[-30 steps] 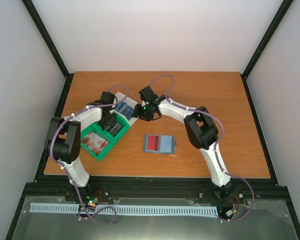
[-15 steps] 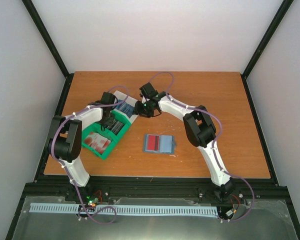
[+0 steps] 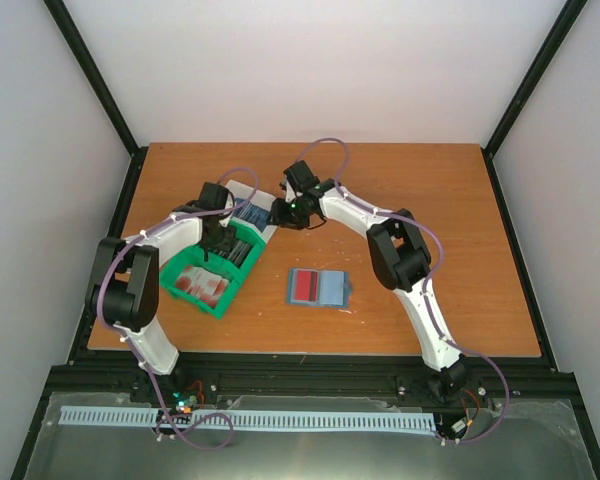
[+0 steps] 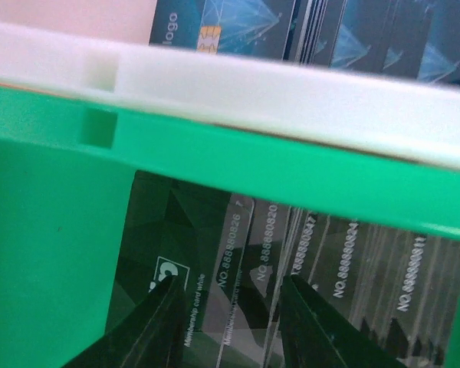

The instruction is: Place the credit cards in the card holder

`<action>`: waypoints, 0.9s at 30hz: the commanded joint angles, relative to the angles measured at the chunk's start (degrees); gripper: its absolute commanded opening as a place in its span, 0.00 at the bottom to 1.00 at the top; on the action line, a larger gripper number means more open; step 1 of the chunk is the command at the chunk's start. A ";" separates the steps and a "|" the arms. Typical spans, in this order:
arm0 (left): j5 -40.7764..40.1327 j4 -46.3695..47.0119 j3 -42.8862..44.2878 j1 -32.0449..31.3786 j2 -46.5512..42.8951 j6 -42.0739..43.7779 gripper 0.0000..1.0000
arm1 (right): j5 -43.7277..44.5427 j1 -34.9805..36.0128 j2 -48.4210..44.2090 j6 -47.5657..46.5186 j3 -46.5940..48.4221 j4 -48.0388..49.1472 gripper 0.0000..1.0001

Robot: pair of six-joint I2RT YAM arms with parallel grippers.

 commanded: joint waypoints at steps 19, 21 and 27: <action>-7.53 -1.56 5.04 0.18 4.97 0.96 0.21 | 7.43 -2.65 9.76 -12.57 7.92 -12.35 0.45; -5.64 -3.07 6.03 0.37 4.88 1.28 0.21 | 7.62 -2.70 9.55 -12.57 7.96 -12.44 0.45; -2.65 -6.64 7.38 1.95 4.31 -0.63 0.21 | 7.88 -2.68 9.60 -12.31 7.85 -13.05 0.45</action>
